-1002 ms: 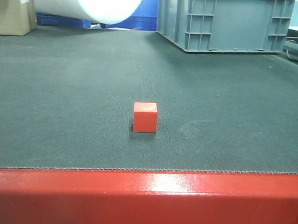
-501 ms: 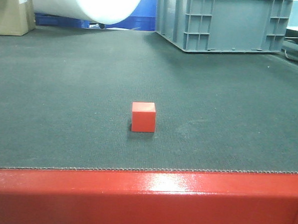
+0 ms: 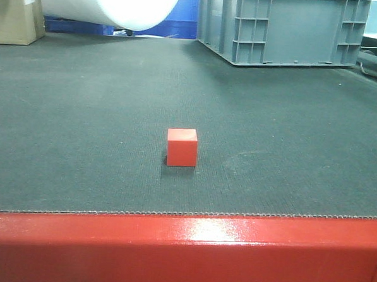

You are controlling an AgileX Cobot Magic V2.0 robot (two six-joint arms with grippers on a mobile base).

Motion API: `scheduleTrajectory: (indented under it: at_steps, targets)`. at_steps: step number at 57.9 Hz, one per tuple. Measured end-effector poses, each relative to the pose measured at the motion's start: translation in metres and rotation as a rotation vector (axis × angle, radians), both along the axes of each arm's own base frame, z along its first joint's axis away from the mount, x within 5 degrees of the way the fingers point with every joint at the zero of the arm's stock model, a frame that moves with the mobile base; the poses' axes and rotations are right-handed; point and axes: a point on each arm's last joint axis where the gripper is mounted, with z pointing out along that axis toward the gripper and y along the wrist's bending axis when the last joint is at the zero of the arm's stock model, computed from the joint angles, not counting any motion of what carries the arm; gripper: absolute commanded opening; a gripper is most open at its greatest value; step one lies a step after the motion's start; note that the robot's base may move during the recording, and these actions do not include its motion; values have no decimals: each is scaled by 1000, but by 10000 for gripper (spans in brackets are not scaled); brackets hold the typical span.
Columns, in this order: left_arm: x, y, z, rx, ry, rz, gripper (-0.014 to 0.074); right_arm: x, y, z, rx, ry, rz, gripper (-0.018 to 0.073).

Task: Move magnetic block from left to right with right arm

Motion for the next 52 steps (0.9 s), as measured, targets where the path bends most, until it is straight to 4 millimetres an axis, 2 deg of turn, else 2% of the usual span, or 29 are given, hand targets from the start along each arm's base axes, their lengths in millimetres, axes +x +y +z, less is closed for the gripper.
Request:
scheduleTrajectory:
  at_steps: [52]
  targets:
    - [0, 0, 0, 0, 0, 0, -126, 0, 0, 0, 21, 1, 1, 65]
